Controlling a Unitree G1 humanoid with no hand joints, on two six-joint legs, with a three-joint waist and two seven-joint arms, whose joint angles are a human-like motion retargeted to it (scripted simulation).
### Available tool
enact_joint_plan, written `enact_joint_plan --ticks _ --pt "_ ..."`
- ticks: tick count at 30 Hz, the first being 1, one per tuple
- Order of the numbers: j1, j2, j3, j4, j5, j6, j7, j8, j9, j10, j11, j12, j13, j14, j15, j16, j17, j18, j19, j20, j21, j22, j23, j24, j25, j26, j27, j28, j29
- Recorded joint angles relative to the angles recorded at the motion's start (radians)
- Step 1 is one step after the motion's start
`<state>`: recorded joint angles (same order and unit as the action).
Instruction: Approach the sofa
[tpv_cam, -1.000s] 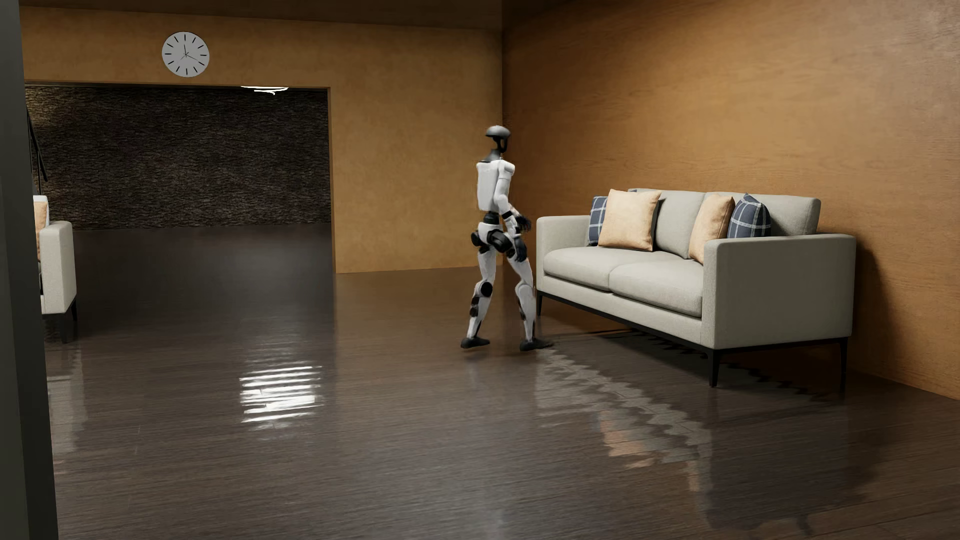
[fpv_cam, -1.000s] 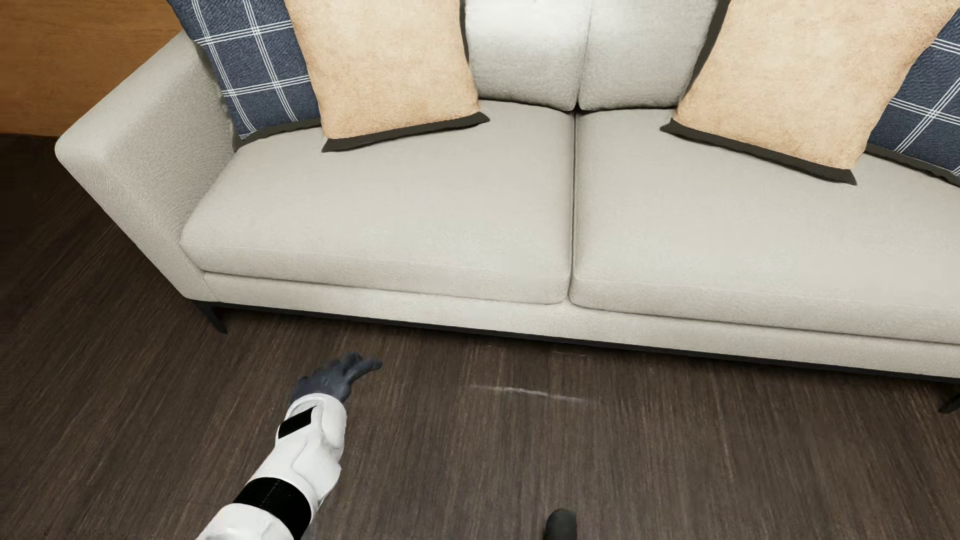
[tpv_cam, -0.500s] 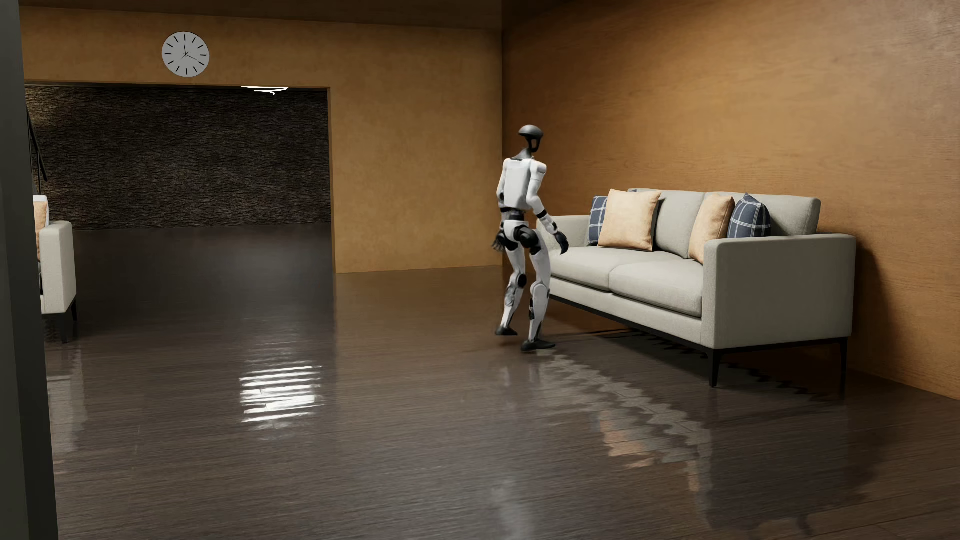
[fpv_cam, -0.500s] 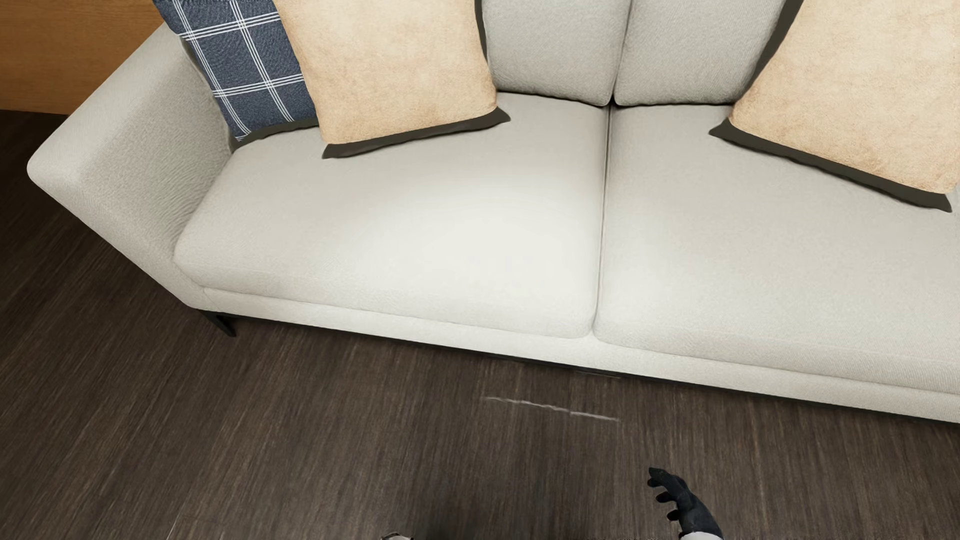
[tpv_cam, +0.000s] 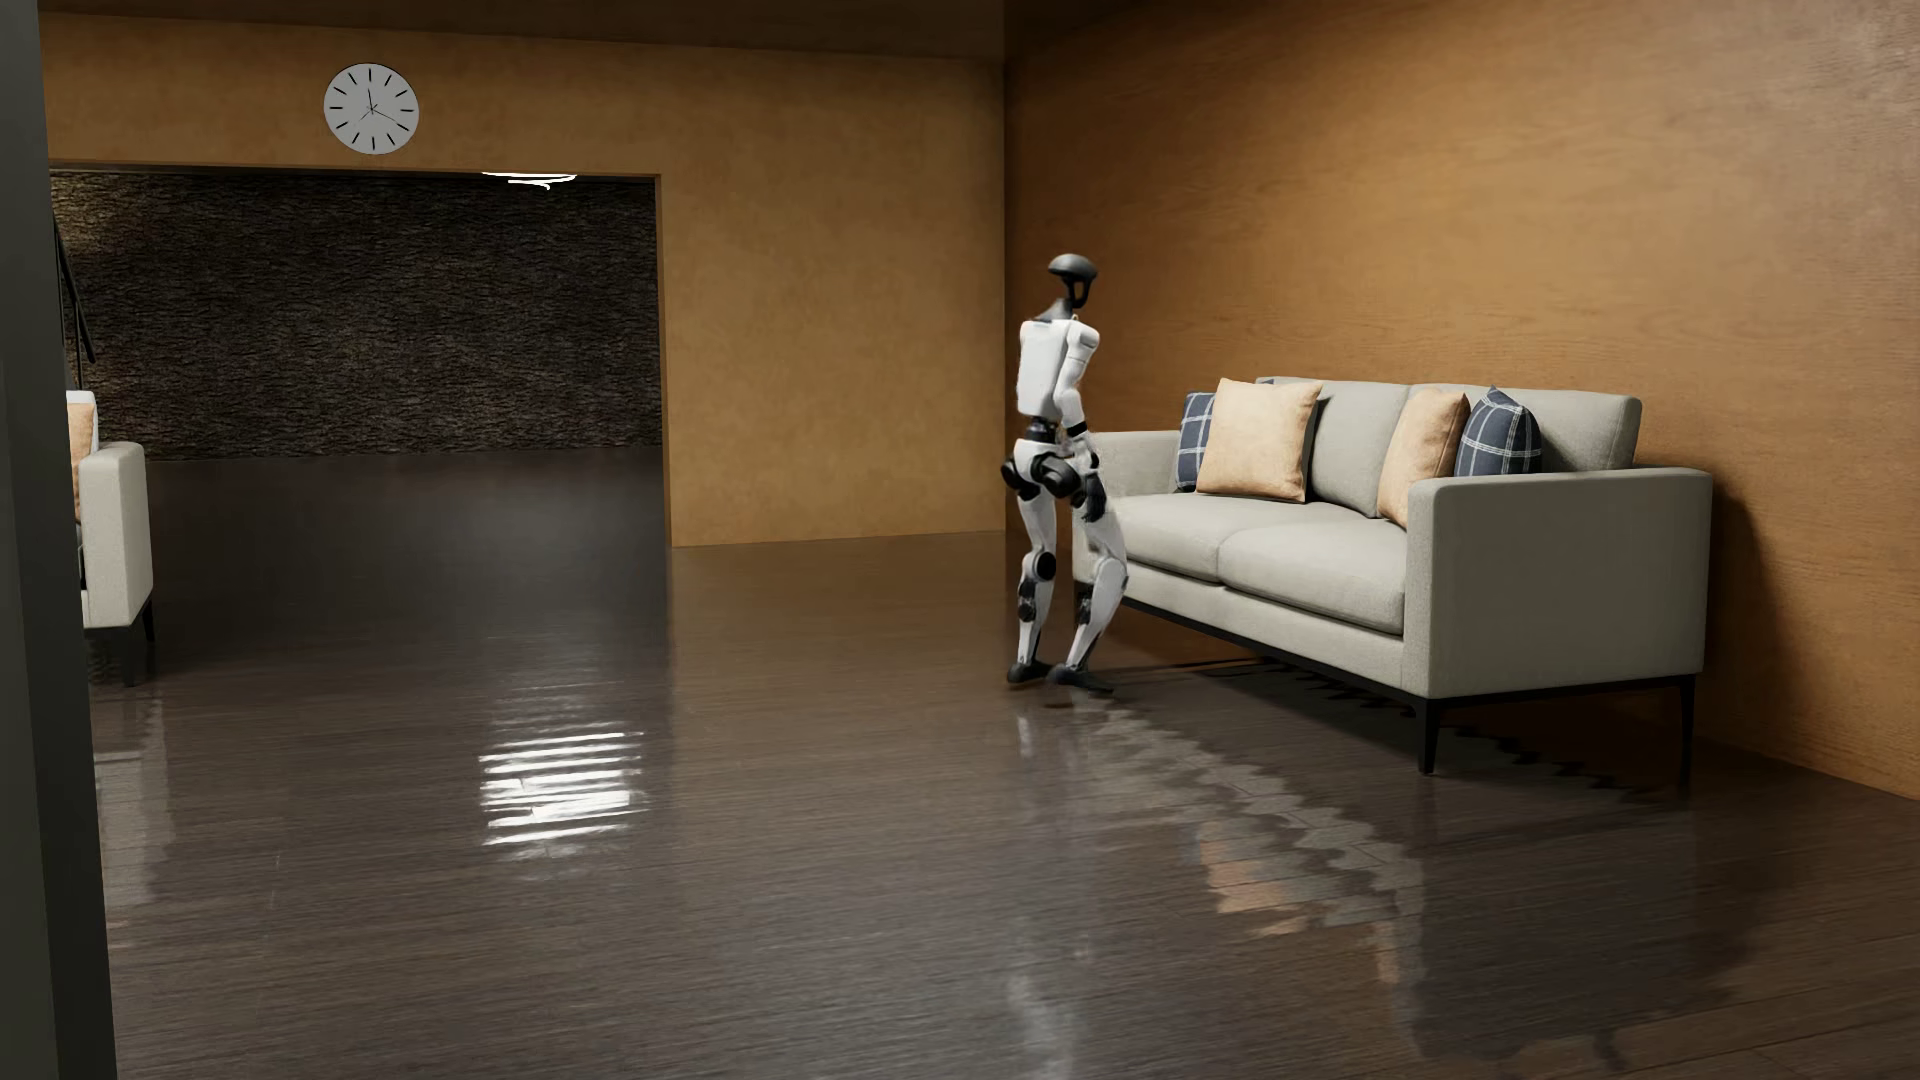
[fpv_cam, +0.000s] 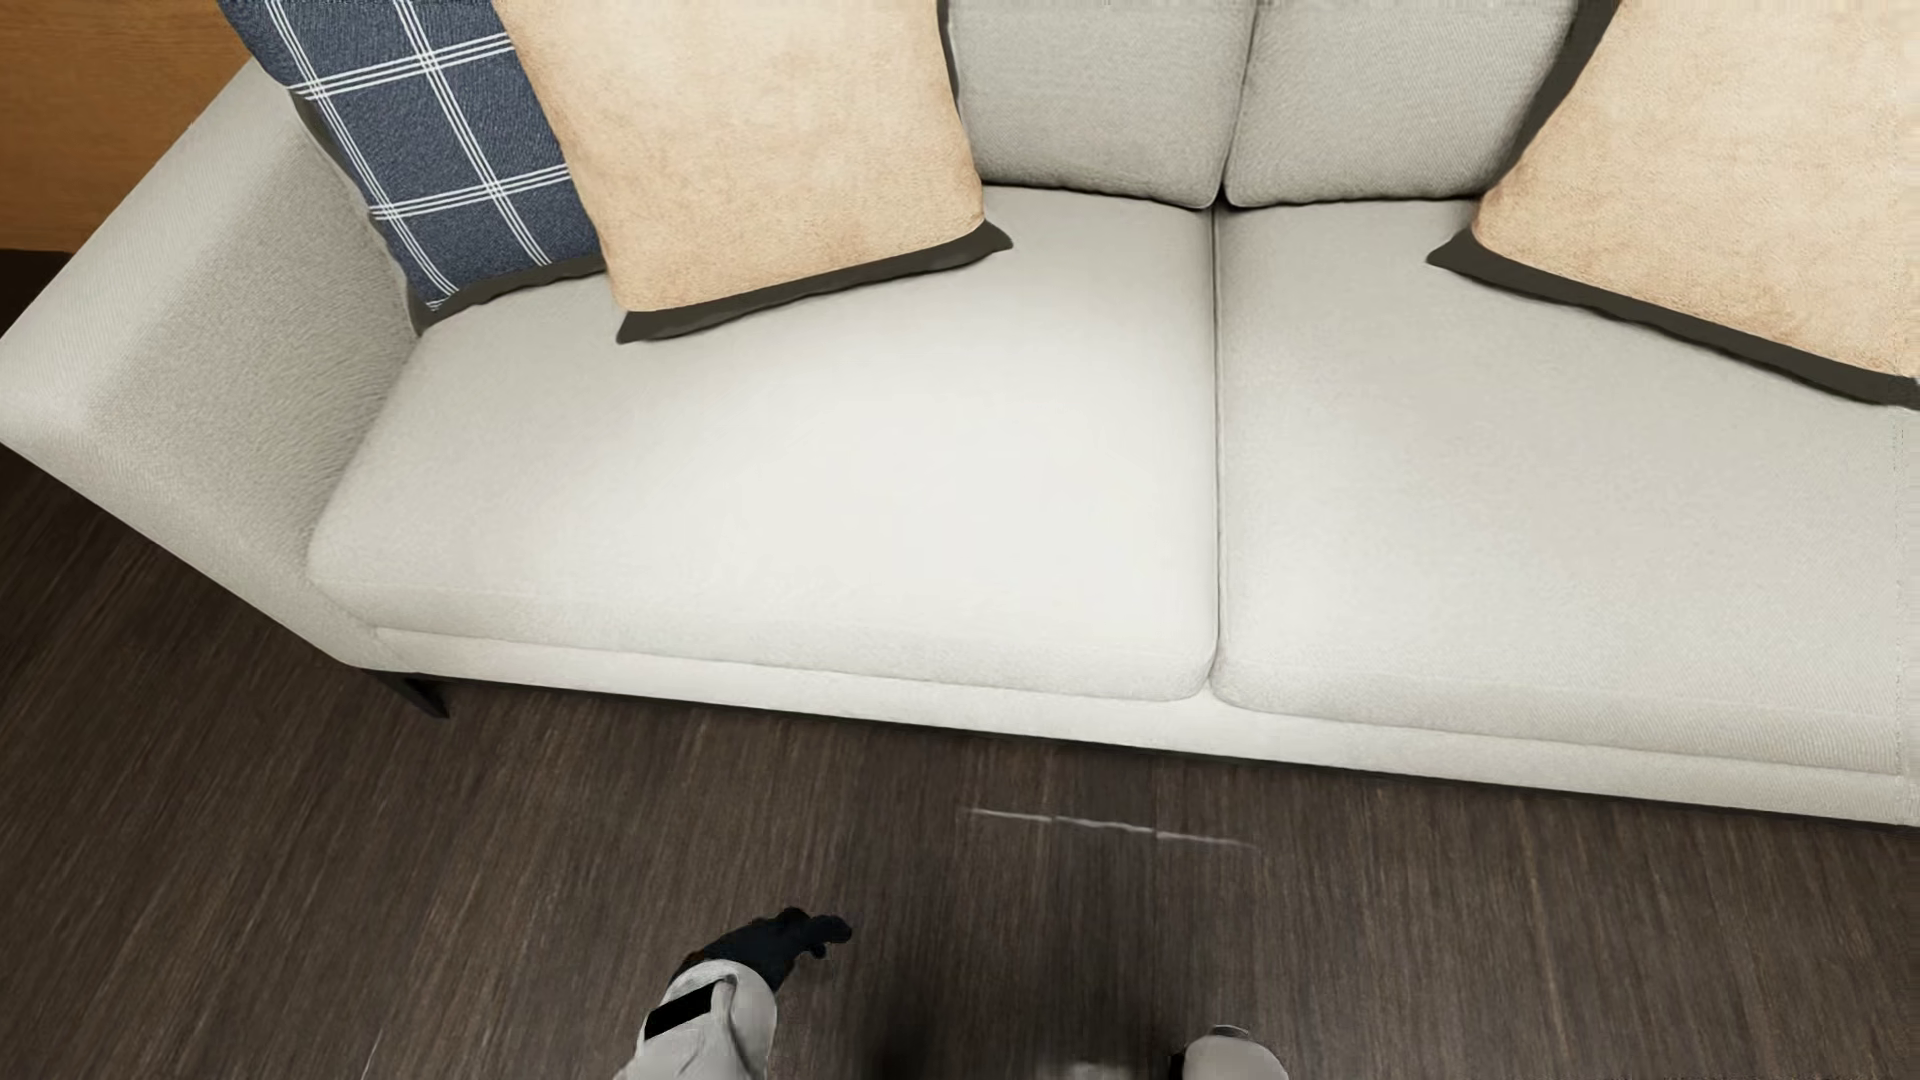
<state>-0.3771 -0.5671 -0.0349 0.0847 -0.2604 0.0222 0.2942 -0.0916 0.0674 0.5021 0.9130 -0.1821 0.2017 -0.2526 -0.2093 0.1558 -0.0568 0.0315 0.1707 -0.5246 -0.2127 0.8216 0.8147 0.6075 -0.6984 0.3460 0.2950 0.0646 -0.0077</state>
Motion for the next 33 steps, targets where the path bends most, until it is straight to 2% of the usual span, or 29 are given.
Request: enact_joint_plan --ticks 1,2,3,5,7,9,11,14,16,17,18,19,20,22,25,27,29,33 --pt "0.003 -0.004 -0.004 -0.004 0.023 -0.011 -0.001 0.045 -0.003 0.0 -0.016 -0.028 0.021 -0.003 -0.058 0.005 0.004 -0.003 0.018 -0.003 -0.002 -0.019 0.008 0.002 -0.001 -0.015 -0.003 0.01 0.007" --pt "0.008 0.013 -0.007 -0.005 0.056 -0.021 -0.004 0.089 -0.007 -0.006 -0.086 -0.051 0.045 -0.005 -0.096 0.012 0.01 -0.008 0.057 -0.007 -0.001 -0.034 0.011 0.004 -0.004 -0.027 -0.009 0.015 0.015" --pt "0.018 0.048 -0.009 -0.001 0.091 -0.028 -0.007 0.125 -0.014 -0.023 -0.198 -0.067 0.064 -0.001 -0.098 0.023 0.021 -0.013 0.04 -0.006 -0.002 -0.047 0.008 0.005 -0.004 -0.035 -0.018 0.023 0.021" --pt "0.039 0.131 -0.006 0.005 0.094 -0.044 -0.004 0.069 -0.03 -0.051 -0.34 -0.076 0.09 0.007 -0.144 0.039 0.031 -0.024 -0.041 0.0 0.0 -0.065 0.001 -0.005 -0.002 -0.048 -0.031 0.027 0.04" --pt "0.062 0.184 -0.004 0.029 0.122 -0.053 0.002 0.055 -0.04 -0.07 -0.43 -0.056 0.079 0.013 -0.114 0.05 0.03 -0.035 -0.066 0.031 0.014 -0.064 0.006 -0.018 -0.018 -0.03 -0.028 0.042 0.051" --pt "0.077 0.212 -0.001 0.065 0.157 -0.051 0.018 0.06 -0.047 -0.063 -0.472 -0.007 0.044 0.006 -0.095 0.038 0.01 -0.048 -0.068 0.079 0.028 -0.045 -0.006 -0.048 -0.041 -0.001 -0.025 0.06 0.063" --pt "0.092 0.246 0.003 0.097 0.187 -0.046 0.022 0.057 -0.052 -0.06 -0.512 0.032 0.021 0.002 -0.085 0.022 -0.004 -0.06 -0.074 0.078 0.013 0.005 -0.068 -0.066 -0.034 0.013 -0.052 0.047 0.027" --pt "0.126 0.301 0.004 0.128 0.221 -0.037 0.02 0.05 -0.061 -0.075 -0.568 0.091 -0.009 0.004 -0.074 0.013 0.015 -0.078 -0.088 -0.031 -0.037 0.097 -0.16 -0.031 0.036 0.034 -0.094 -0.044 -0.089" --pt "0.144 0.324 0.004 0.137 0.233 -0.032 0.016 0.042 -0.067 -0.094 -0.589 0.135 -0.013 0.01 -0.072 -0.001 0.012 -0.088 -0.097 -0.095 -0.036 0.144 -0.203 -0.018 0.068 0.028 -0.116 -0.093 -0.098" --pt "0.149 0.328 0.005 0.139 0.236 -0.029 0.011 0.037 -0.07 -0.102 -0.591 0.172 -0.015 0.011 -0.074 -0.012 0.007 -0.092 -0.102 -0.059 -0.03 0.137 -0.211 -0.062 0.071 0.033 -0.128 -0.053 -0.09" --pt "0.152 0.329 0.006 0.14 0.239 -0.027 0.005 0.031 -0.073 -0.109 -0.588 0.213 -0.02 0.013 -0.078 -0.028 0.006 -0.097 -0.106 0.016 -0.024 0.115 -0.21 -0.134 0.068 0.032 -0.128 0.035 -0.083" --pt "0.152 0.329 0.008 0.14 0.239 -0.025 -0.003 0.023 -0.074 -0.114 -0.583 0.246 -0.026 0.016 -0.084 -0.035 0.009 -0.1 -0.11 0.052 -0.021 0.094 -0.203 -0.172 0.068 0.027 -0.125 0.089 -0.078" --pt "0.151 0.329 0.011 0.139 0.239 -0.024 -0.014 0.013 -0.075 -0.118 -0.579 0.266 -0.028 0.019 -0.087 -0.031 0.015 -0.104 -0.114 0.06 -0.019 0.076 -0.19 -0.184 0.068 0.023 -0.12 0.1 -0.078" --pt "0.141 0.336 0.018 0.135 0.235 -0.02 -0.043 -0.015 -0.077 -0.119 -0.58 0.272 -0.031 0.023 -0.094 -0.008 0.029 -0.109 -0.121 0.038 -0.003 0.05 -0.147 -0.176 0.054 0.022 -0.101 0.059 -0.068" --pt "0.123 0.346 0.024 0.122 0.223 -0.014 -0.09 -0.061 -0.076 -0.116 -0.582 0.217 -0.037 0.029 -0.105 0.029 0.044 -0.114 -0.128 -0.037 0.035 0.054 -0.074 -0.108 0.02 0.04 -0.061 -0.022 -0.02" --pt "0.116 0.348 0.023 0.111 0.213 -0.012 -0.115 -0.085 -0.075 -0.117 -0.572 0.182 -0.037 0.033 -0.115 0.037 0.049 -0.116 -0.13 -0.059 0.051 0.057 -0.04 -0.076 0.002 0.049 -0.042 -0.051 0.007" --pt "0.114 0.349 0.021 0.102 0.204 -0.009 -0.132 -0.101 -0.074 -0.121 -0.562 0.164 -0.036 0.035 -0.122 0.035 0.054 -0.117 -0.131 -0.05 0.051 0.044 -0.026 -0.07 -0.003 0.05 -0.033 -0.042 0.012" --pt "0.109 0.353 0.014 0.092 0.195 -0.006 -0.149 -0.118 -0.073 -0.12 -0.559 0.154 -0.025 0.034 -0.128 0.026 0.046 -0.117 -0.134 -0.047 0.045 0.018 -0.028 -0.073 -0.007 0.024 -0.045 -0.015 0.0"
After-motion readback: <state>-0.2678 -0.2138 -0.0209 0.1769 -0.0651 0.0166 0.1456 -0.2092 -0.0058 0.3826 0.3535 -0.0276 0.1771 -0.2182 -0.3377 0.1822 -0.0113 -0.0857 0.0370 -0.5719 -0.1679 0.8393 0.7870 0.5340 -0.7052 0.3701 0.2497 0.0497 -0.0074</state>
